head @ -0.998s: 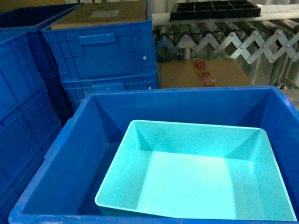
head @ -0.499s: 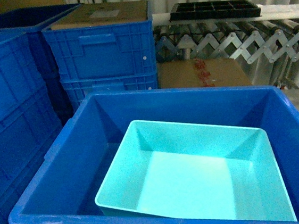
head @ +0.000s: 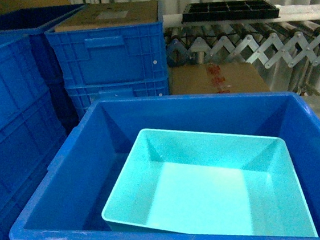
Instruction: Stack blue boxes stably on right
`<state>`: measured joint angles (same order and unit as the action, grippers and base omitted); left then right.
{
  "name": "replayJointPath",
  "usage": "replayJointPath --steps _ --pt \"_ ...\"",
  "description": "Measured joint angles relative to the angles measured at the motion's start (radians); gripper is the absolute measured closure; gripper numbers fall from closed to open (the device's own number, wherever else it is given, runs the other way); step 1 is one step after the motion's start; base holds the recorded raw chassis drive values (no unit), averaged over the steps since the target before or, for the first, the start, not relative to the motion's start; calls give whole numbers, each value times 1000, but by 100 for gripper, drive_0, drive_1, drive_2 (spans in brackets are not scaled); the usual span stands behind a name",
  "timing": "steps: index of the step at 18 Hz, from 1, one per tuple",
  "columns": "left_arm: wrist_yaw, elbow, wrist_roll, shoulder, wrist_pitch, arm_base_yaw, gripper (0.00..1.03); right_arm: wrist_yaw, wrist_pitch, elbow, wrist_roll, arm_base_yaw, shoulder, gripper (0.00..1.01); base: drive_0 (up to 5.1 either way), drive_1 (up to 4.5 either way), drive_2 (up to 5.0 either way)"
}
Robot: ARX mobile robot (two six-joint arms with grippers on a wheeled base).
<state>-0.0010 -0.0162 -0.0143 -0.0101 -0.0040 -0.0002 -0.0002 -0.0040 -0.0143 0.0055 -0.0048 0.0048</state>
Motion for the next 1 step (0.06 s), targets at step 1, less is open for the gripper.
replayJointPath --steps 1 --pt "0 0 0 0 0 0 6 0 0 0 0 0 0 3 0 0 0"
